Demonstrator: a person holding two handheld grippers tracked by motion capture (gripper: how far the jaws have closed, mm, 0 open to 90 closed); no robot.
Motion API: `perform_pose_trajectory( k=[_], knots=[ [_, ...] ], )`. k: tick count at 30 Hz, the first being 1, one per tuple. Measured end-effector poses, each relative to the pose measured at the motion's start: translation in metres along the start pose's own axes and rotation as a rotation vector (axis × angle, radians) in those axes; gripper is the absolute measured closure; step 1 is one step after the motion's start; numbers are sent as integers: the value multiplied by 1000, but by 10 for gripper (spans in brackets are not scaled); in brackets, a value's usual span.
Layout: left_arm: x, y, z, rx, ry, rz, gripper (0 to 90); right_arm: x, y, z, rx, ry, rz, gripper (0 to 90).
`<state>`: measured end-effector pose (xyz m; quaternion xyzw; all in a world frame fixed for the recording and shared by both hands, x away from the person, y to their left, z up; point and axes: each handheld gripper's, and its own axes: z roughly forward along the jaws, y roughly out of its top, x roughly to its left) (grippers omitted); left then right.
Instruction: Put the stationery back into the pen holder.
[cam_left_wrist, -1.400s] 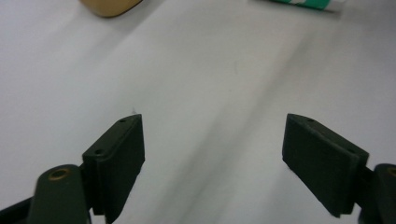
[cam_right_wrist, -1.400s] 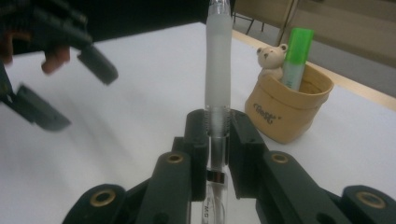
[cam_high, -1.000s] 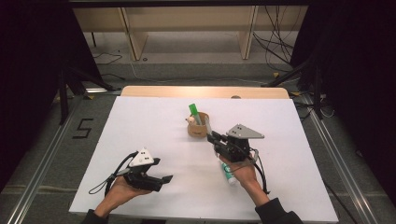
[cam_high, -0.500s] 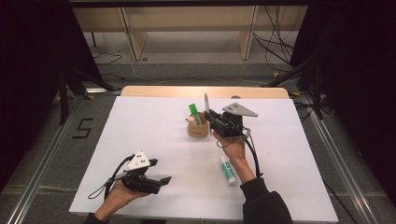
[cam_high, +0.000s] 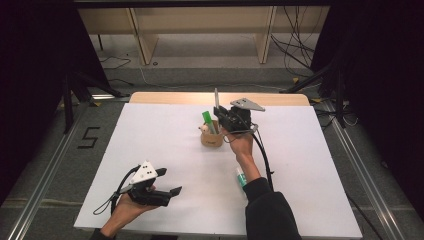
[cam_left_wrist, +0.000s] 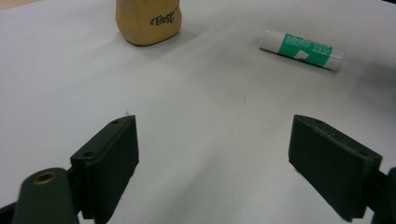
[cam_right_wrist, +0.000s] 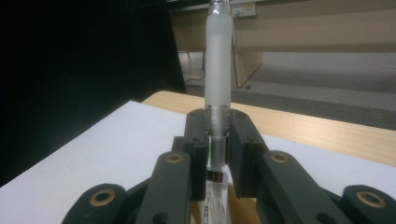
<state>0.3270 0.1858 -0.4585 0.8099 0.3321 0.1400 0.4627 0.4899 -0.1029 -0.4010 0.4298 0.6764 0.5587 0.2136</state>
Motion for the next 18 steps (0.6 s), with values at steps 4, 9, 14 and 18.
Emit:
perform_pose_trajectory(
  k=[4,9,14,18],
  knots=[
    [0,0,0,-5,-4,-3,157,1,1,11,6,-6,-3,795],
    [0,-1,1,1,-6,0,157,0,-3,21,13,-21,-3,795],
    [0,-1,3,3,-9,2,157,-4,-5,24,9,-45,8,795],
    [0,-1,4,16,-11,0,157,-6,-9,27,18,-50,20,795]
  ],
)
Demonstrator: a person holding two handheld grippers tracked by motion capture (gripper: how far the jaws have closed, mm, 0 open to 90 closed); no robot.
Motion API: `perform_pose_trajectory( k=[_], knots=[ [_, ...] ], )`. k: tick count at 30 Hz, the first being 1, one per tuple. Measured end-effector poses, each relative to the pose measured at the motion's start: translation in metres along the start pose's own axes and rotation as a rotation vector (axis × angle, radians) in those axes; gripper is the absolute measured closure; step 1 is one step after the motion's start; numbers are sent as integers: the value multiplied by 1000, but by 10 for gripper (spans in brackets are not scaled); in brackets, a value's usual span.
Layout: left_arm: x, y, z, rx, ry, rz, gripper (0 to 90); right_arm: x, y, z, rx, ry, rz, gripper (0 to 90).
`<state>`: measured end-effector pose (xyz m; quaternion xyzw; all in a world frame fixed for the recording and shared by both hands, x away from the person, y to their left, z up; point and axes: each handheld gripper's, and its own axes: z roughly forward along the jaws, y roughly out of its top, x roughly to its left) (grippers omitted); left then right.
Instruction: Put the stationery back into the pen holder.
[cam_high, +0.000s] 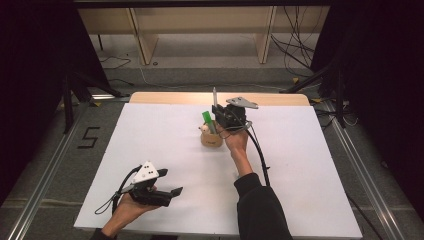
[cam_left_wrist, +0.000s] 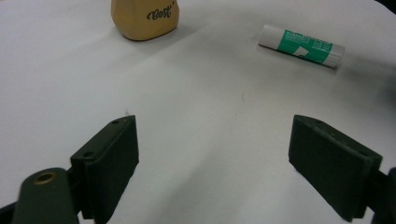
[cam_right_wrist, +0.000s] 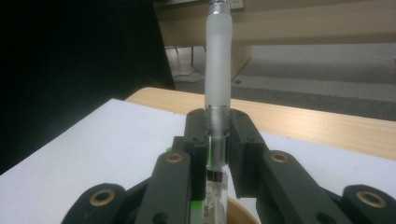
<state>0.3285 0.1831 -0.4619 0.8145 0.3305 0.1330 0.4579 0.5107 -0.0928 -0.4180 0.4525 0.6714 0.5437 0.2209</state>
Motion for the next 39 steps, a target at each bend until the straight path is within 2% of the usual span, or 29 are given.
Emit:
perform_pose_trajectory(
  k=[3,9,19,29,33,39],
  knots=[
    [0,0,0,-7,0,0,157,1,-3,2,5,-6,-14,794],
    [0,0,0,2,-1,3,158,0,-10,5,27,-4,-7,792],
    [-1,-1,3,13,-3,8,157,3,-20,11,50,1,-22,789],
    [-1,-2,5,26,-9,13,157,2,-27,9,61,-14,-37,777],
    [-1,-3,6,26,-6,14,157,0,-30,9,86,-17,-40,791],
    [-1,-3,5,24,-6,13,157,1,-27,5,93,3,-34,702]
  ],
)
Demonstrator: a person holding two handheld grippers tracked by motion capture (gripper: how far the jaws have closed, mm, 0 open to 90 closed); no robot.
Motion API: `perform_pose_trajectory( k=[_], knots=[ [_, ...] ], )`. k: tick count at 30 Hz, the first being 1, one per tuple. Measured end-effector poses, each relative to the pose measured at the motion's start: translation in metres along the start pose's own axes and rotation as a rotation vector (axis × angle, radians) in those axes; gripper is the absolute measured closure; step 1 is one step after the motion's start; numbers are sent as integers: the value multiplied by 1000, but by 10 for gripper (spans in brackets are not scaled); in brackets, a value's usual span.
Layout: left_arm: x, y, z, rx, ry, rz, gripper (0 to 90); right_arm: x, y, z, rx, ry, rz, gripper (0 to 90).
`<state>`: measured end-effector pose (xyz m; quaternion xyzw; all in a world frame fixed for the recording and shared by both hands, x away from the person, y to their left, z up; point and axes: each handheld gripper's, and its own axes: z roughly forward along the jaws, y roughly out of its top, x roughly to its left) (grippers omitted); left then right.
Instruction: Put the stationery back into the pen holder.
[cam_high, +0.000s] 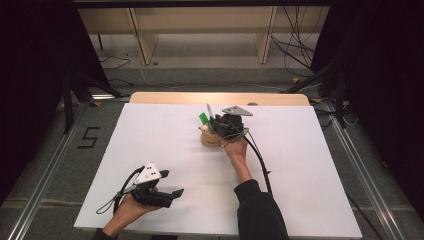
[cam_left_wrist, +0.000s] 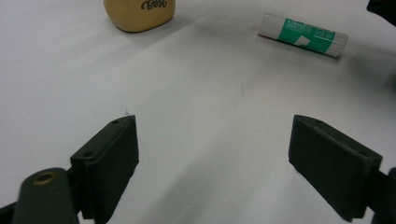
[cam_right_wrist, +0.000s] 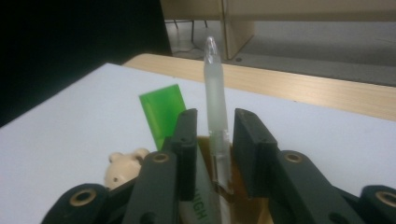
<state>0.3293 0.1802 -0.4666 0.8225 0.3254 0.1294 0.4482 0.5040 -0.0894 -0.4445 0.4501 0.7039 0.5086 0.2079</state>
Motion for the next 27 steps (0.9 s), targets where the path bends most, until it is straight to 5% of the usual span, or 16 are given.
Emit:
perform_pose_trajectory(
  k=[5,8,15,23,27],
  knots=[
    [1,-1,0,5,0,1,157,-1,10,-13,-6,26,25,575],
    [2,-1,0,-4,3,-6,157,-4,14,-24,34,47,47,467],
    [4,0,-2,-30,22,-20,157,2,16,-65,137,63,5,352],
    [5,-1,-2,-30,24,-26,157,13,-14,-105,236,56,-91,316],
    [5,-1,-2,-28,25,-22,157,14,-28,-117,275,58,-101,296]
  ],
)
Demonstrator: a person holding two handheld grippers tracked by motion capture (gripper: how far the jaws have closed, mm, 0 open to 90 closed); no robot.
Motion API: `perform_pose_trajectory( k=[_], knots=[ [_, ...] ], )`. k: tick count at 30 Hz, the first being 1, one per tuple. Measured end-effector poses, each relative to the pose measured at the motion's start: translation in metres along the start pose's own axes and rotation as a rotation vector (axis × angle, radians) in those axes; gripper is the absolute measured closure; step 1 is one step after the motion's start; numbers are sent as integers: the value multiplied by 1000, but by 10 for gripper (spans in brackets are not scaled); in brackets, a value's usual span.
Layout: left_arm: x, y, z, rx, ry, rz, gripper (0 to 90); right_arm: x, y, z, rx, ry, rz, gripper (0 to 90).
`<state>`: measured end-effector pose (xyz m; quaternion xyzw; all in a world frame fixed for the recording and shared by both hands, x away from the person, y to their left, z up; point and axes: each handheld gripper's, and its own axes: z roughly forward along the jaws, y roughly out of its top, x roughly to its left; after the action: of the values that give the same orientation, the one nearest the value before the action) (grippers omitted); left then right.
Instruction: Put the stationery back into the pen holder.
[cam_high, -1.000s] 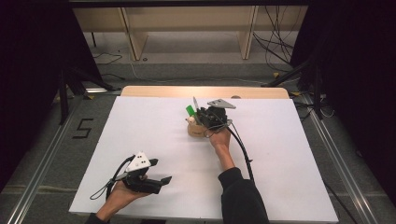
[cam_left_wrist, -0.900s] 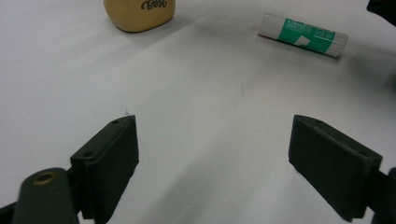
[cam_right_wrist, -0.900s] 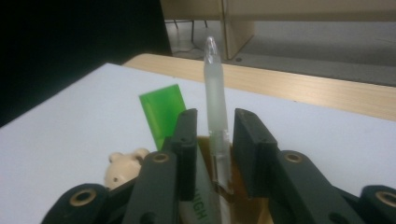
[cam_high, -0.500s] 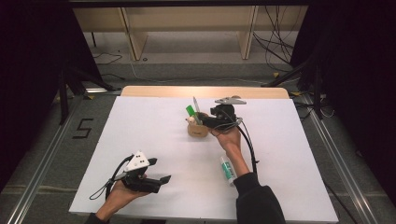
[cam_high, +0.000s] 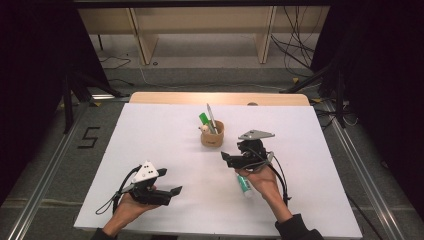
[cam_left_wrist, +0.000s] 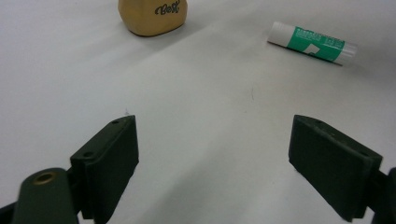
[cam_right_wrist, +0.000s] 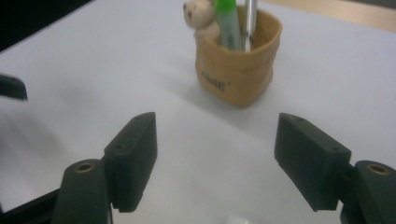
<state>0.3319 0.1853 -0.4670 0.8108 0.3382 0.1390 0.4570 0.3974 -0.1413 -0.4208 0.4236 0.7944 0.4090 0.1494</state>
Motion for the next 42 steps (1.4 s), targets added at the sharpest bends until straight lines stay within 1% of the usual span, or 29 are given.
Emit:
perform_pose_trajectory(
  k=[1,3,4,6,9,10,13,16,23,28,29,31,33,35,39,41,42],
  knots=[
    [0,0,0,0,1,-2,157,1,-1,-1,13,-4,-4,291],
    [1,-1,-2,-1,4,-4,157,2,-3,-5,10,-5,2,291],
    [2,0,-2,-4,6,-6,157,2,-4,-5,16,-8,0,291],
    [2,-1,-2,-11,6,-11,157,4,-8,-6,36,-13,-3,291],
    [2,-1,-2,-4,6,-8,157,5,-13,-6,66,-24,-4,291],
    [2,-1,-2,-3,5,-6,157,5,-15,-6,74,-29,2,291],
    [1,-1,-2,-5,3,-5,157,4,-19,-5,95,-23,26,291],
    [1,-1,-2,-3,2,-6,157,5,-22,-6,118,-27,33,291],
    [1,-1,-2,-4,2,-6,157,3,-28,-11,152,-22,49,296],
    [1,-1,-2,-3,2,-5,156,2,-33,-7,194,-36,48,308],
    [1,-1,-2,-3,2,-4,157,2,-34,-7,204,-37,54,310],
    [1,-1,-2,-3,-1,-3,157,2,-35,-6,216,-30,61,310],
    [0,-2,-2,2,1,3,157,1,-37,-6,224,-32,58,318],
    [0,-1,-2,0,-1,1,156,0,-37,-5,232,-40,69,328],
    [0,-2,-2,7,0,6,157,-1,-39,-3,242,-50,72,337],
    [0,-1,-1,7,-1,4,157,-1,-40,-1,251,-53,79,343],
    [0,-1,-1,4,-2,1,157,-1,-41,0,255,-50,73,350]
  ],
)
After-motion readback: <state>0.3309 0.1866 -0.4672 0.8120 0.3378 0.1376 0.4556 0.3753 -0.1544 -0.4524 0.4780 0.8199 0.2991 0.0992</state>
